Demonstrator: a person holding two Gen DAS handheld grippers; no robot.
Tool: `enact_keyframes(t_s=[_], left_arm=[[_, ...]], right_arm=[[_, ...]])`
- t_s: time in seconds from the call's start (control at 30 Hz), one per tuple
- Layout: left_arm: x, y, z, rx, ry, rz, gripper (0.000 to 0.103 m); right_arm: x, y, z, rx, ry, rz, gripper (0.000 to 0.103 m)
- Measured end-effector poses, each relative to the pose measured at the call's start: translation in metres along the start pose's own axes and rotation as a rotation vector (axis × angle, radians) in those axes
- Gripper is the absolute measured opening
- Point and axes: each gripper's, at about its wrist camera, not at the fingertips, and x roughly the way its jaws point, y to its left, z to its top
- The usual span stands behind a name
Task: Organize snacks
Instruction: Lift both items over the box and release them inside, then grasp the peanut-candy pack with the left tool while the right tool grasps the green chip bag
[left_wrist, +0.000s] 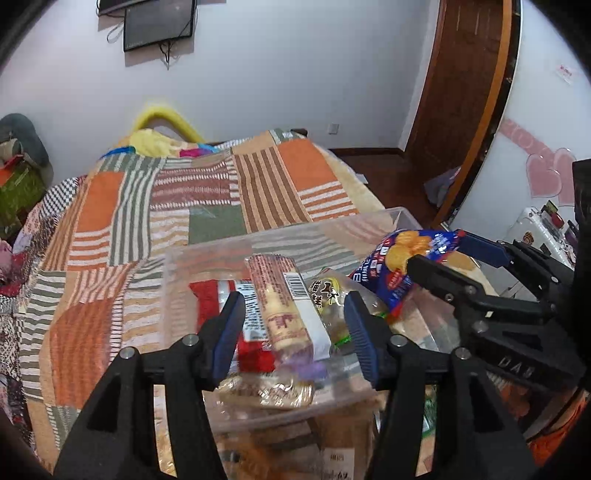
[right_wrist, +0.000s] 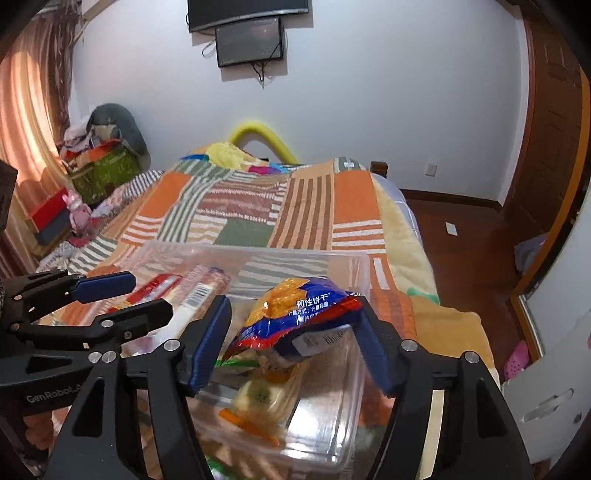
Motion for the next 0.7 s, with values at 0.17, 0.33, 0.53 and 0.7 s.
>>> enact_keyframes(t_s=[0.17,0.33,0.53,0.7], left_arm=[[-0.035,0.012,-0.007,-0.001,-0.031,0.008,0.059],[-0.06,0.028,-0.022,0.009,-0.041,0.043,0.06],[-0.07,0.055,-0.056,-0.002,0.004,0.097,0.061],[-0.058,0.075,-0.087,-0.034,0.063,0.132,0.062]], right_arm=[[-0.021,0.0,-0.002,-0.002,-0.025,0.029,0.064],[-0.036,0.008,-0.012,-0.02,-0.033,0.056,0.065],[-0.041,0.017,-0.032,-0.033,-0.017,0.073,0.068],[-0.036,0.02,-0.053,-0.023,0.028,0.065,0.068]])
